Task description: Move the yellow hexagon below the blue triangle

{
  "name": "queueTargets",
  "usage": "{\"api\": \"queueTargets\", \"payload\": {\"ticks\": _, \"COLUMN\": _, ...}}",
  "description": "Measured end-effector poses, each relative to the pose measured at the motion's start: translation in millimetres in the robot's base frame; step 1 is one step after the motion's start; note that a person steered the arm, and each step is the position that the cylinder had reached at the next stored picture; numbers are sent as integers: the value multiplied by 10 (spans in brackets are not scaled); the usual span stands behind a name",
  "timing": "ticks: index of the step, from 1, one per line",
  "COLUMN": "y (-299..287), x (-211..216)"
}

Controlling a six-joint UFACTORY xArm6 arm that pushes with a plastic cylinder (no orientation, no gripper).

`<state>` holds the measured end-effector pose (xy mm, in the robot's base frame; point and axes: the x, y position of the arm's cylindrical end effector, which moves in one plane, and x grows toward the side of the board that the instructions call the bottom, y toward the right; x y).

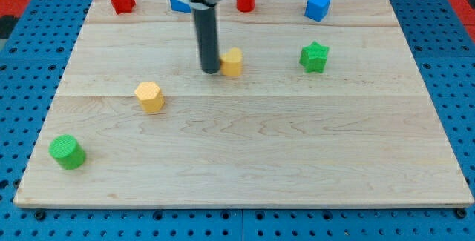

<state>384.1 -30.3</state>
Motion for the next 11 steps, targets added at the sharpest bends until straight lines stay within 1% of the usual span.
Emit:
{"api": "queueTargets", "payload": {"ticks": 1, "y": 327, "x": -32}}
{"api": "queueTargets", "payload": {"ticks": 2, "y": -20, "x": 254}}
{"api": "queueTargets", "payload": {"ticks": 3, "y": 38, "x": 766}}
{"api": "queueTargets", "payload": {"ticks": 4, "y": -234, "x": 1284}}
{"api": "queueTargets", "payload": {"ticks": 5, "y": -925, "x": 996}}
{"api": "queueTargets", "payload": {"ticks": 6, "y": -938, "x": 539}}
{"api": "queueTargets", "payload": {"ticks": 7, "y": -1009, "x": 543}}
{"api": "queueTargets", "payload": {"ticks": 8, "y": -1209, "x": 1015}}
{"api": "queueTargets", "payload": {"ticks": 9, "y": -1368, "x": 807}}
{"api": "queueTargets", "payload": {"ticks": 10, "y": -1443, "x": 473}}
{"api": "queueTargets", "payload": {"ticks": 11, "y": -1426, "x": 369}}
